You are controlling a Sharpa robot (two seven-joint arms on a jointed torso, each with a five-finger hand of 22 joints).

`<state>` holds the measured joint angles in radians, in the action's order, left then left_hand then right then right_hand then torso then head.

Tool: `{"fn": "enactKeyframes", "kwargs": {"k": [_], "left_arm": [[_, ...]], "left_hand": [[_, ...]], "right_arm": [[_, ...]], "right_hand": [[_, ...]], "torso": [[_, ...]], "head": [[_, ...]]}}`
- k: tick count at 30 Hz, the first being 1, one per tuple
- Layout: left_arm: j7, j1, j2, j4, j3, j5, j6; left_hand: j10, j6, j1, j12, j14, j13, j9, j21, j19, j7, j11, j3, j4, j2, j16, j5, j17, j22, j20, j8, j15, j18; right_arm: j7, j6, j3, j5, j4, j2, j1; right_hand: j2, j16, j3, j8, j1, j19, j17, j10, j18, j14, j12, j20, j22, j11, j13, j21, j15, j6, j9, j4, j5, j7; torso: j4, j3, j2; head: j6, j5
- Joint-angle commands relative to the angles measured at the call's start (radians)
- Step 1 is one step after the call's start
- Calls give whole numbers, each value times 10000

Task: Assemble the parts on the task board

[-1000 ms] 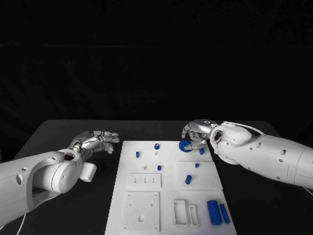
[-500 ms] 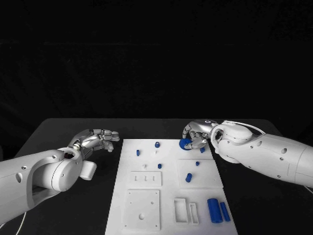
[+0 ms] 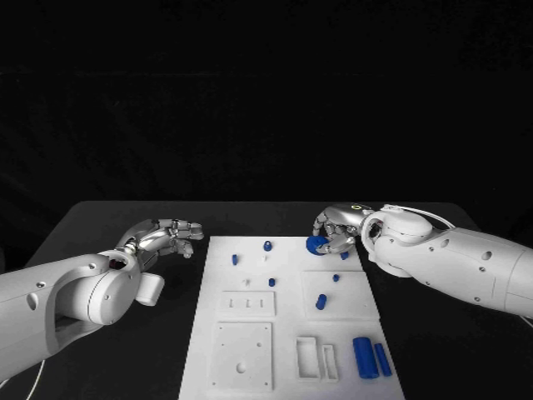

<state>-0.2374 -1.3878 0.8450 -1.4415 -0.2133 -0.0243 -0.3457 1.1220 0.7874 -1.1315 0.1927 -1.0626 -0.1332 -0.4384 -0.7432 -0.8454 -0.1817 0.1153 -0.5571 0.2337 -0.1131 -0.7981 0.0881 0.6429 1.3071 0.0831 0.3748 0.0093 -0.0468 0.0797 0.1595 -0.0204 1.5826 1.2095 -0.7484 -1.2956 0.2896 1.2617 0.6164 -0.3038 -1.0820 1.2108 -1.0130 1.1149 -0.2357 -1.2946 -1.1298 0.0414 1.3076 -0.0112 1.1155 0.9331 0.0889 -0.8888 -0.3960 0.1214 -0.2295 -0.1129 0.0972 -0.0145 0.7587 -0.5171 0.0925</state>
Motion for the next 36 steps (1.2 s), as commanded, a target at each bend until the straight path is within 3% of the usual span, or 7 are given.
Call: {"fn": "enactKeyframes", "kwargs": {"k": [1, 5, 12, 19, 25, 32, 36], "left_arm": [[-72, -9, 2, -19, 7, -28, 113], [-71, -9, 13, -23, 7, -32, 109], [-68, -9, 18, -22, 7, -35, 104], [-68, -9, 25, -25, 7, -35, 91], [-68, -10, 27, -33, 7, -35, 84], [-66, -10, 35, -32, 7, -35, 71], [-65, -10, 36, -32, 7, -35, 71]], "left_hand": [[2, -25, 76, -15, 47, -6, 1, 43, 24, -16, 21, -20, 8, 24, -5, 55, -11, -9, 59, -16, 6, -264], [-2, -28, 79, -18, 47, -5, 2, 42, 24, -18, 22, -19, 7, 23, -6, 56, -12, -10, 58, -17, 6, -264], [-12, -37, 86, -27, 49, -3, 4, 42, 25, -21, 24, -17, 3, 23, -7, 56, -17, -11, 57, -21, 9, -263], [-17, -42, 91, -32, 49, -1, 5, 42, 26, -24, 26, -17, 0, 26, -9, 57, -20, -12, 56, -23, 10, -263], [-19, -43, 93, -34, 49, -1, 5, 41, 26, -24, 27, -17, -2, 28, -10, 58, -22, -12, 55, -24, 10, -264], [-22, -44, 93, -37, 49, 0, 5, 41, 26, -25, 27, -19, -3, 30, -11, 59, -24, -13, 55, -24, 11, -264], [-23, -45, 93, -39, 49, 0, 5, 41, 26, -25, 26, -19, -3, 31, -12, 60, -25, -13, 55, -24, 11, -265]], "right_arm": [[-124, -294, -14, -109, 32, -29, 34], [-156, -310, -14, -152, 43, -45, 39], [-183, -345, -14, -210, 36, -45, 45], [-206, -412, -14, -210, 19, -53, 51], [-225, -481, -14, 15, -14, -38, 52], [-267, -287, -14, 693, -48, -10, 53], [-286, -193, -14, 919, -39, 15, 53]], "right_hand": [[-11, -46, -180, 43, 151, -90, -42, -228, -261, 29, -54, 17, 207, -130, 7, 87, -42, -122, 12, 27, -634, -248], [-36, -74, -275, 50, 178, -113, -76, -244, -261, 25, -58, 21, 198, -135, 1, 110, -43, -101, 13, 84, -1239, -250], [-94, -149, -412, 105, 240, -187, -145, -326, -261, 48, -44, 9, 188, -171, -14, 130, -78, 25, 28, 323, -2912, -291], [-189, -174, -324, 85, 163, -193, -182, -330, -261, 38, -55, 7, 180, -167, -23, 139, -72, -3, 18, 427, -3262, -286], [-318, -208, 76, 0, 0, -187, -218, -314, -261, 16, -62, -7, 173, -114, -40, 143, -25, -168, -13, 455, -3074, -229], [-355, -248, 431, -295, 64, -154, -278, -254, -261, -40, -83, -15, 179, 52, -58, 193, 128, -735, -128, 370, -2217, -51], [-395, -267, 570, -373, 42, -143, -299, -214, -261, -63, -89, -8, 176, 114, -66, 209, 183, -910, -161, 333, -1955, 14]], "torso": [[3, -1, -3], [1, -4, -5], [8, -13, -10], [8, -10, -11], [6, -11, -9], [8, -15, -15], [12, -18, -20]], "head": [[-4, 15], [-18, 24], [-11, 39], [-10, 49], [1, 55], [-10, 55], [-23, 62]]}}
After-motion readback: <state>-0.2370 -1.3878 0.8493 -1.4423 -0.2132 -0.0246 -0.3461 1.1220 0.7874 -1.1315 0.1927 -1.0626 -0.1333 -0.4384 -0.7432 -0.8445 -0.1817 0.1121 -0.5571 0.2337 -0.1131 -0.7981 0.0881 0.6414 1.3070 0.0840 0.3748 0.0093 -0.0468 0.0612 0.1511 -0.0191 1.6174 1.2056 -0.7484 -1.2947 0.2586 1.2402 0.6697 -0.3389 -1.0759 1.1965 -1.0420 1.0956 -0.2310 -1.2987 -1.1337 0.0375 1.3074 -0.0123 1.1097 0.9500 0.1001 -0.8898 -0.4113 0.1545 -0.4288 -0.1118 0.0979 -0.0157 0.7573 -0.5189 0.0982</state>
